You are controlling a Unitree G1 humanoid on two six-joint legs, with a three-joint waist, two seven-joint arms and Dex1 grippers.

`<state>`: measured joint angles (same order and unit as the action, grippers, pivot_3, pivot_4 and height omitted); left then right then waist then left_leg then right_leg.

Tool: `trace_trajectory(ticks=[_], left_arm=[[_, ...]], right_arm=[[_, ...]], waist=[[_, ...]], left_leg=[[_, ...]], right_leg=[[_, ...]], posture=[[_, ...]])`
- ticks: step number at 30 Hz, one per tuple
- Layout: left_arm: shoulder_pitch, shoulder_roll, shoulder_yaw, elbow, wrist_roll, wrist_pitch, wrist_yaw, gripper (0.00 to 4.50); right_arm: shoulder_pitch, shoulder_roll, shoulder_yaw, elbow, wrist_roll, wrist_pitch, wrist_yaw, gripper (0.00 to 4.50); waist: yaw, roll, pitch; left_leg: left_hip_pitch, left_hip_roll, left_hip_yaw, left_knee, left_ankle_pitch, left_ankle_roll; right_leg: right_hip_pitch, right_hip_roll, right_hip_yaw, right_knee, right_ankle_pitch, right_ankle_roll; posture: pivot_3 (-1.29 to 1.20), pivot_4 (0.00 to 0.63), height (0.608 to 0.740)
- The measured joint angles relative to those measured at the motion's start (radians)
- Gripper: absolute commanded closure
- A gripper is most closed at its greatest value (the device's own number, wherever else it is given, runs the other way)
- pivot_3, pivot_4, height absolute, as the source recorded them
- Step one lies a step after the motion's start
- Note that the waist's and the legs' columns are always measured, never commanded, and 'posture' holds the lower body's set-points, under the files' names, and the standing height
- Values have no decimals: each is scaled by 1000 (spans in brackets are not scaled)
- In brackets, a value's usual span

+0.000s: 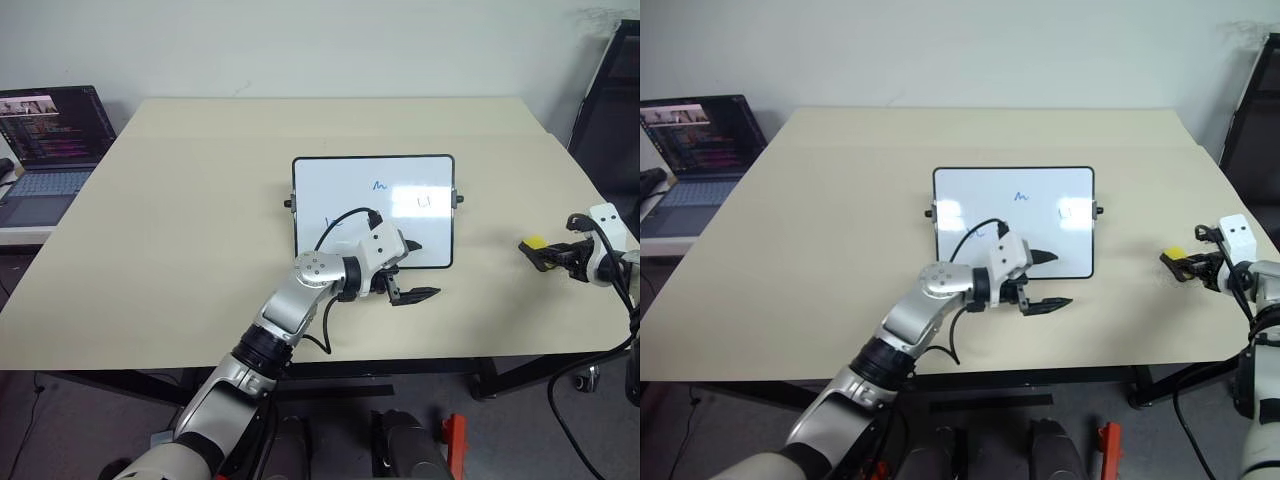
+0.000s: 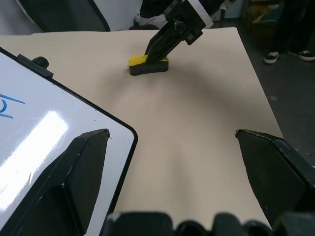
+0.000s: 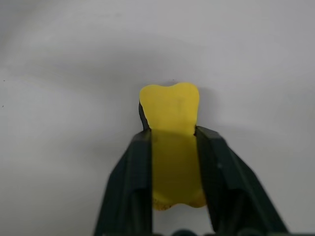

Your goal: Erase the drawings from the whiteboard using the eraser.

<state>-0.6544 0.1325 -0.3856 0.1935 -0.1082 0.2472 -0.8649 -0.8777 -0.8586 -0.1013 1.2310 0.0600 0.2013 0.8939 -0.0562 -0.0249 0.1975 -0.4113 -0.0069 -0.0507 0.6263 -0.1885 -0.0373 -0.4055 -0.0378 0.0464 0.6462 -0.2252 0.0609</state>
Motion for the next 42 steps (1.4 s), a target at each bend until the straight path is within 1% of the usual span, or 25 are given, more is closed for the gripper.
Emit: trace_trajectory(ticks=[2, 12, 15, 19, 24, 31, 42], left_arm=[[5, 1, 0, -2, 1, 6, 0, 0], [13, 9, 0, -24, 9, 10, 0, 0], [13, 9, 0, -24, 12, 11, 1, 0], [13, 9, 0, -24, 14, 11, 2, 0], [13, 6, 0, -24, 14, 11, 1, 0], [13, 1, 0, -24, 15, 11, 0, 0], [22, 19, 0, -24, 16, 11, 0, 0]], right_arm=[[-2, 2, -3, 0, 0, -1, 0, 4470], [-1, 15, -11, 0, 0, -17, 0, 4470], [0, 17, -18, 0, 2, -18, 20, 3876], [1, 16, -36, -8, 13, -17, 63, 2429], [1, 9, -45, -10, 20, -19, 58, 730], [1, 0, -44, -3, 5, -30, -1, 730], [-19, 4, -33, 43, -34, -40, -24, 730]], waist=[[0, 0, 0], [0, 0, 0], [0, 0, 0], [0, 0, 0], [0, 0, 0], [0, 0, 0], [0, 0, 0]], left_leg=[[0, 0, 0, 0, 0, 0], [0, 0, 0, 1, 0, 0], [0, 0, 0, 1, 0, 0], [0, 0, 0, 1, 0, 0], [0, 0, 0, 1, 0, 0], [0, 0, 0, 1, 0, 0], [0, 0, 0, 1, 0, 0]], right_leg=[[1, 0, 0, 0, 0, 0], [1, 0, 0, 0, 0, 0], [1, 0, 0, 0, 0, 0], [1, 0, 0, 0, 0, 1], [1, 0, 0, 0, 0, 0], [1, 0, 0, 0, 0, 0], [1, 0, 0, 0, 1, -1]], posture=[[0, 150, 740], [0, 150, 740], [0, 150, 740], [0, 150, 740], [0, 150, 740], [0, 150, 740], [0, 150, 740]])
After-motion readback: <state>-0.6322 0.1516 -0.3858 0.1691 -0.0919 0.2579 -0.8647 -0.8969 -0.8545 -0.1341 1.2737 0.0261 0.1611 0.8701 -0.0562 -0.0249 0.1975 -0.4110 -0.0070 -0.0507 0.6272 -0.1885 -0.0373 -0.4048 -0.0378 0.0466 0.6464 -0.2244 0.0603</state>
